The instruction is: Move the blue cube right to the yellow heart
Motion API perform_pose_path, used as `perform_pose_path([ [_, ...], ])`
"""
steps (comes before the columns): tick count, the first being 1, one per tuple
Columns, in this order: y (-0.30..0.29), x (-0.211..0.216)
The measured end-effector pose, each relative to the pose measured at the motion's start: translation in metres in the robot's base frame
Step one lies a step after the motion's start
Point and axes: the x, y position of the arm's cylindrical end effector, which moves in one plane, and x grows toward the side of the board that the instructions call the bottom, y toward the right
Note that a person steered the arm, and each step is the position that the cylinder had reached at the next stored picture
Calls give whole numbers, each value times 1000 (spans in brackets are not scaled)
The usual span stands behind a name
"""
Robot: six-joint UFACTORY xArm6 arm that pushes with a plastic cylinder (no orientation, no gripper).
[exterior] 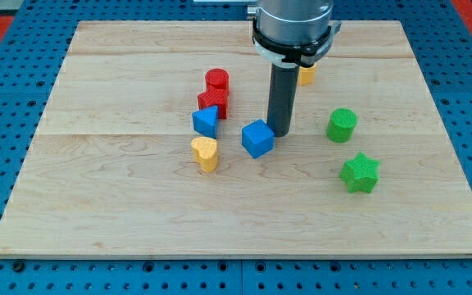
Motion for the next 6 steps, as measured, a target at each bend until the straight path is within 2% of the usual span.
perform_pose_path([
  [2, -54, 3],
  [3, -46, 4],
  [4, -18, 23],
  [6, -58, 35],
])
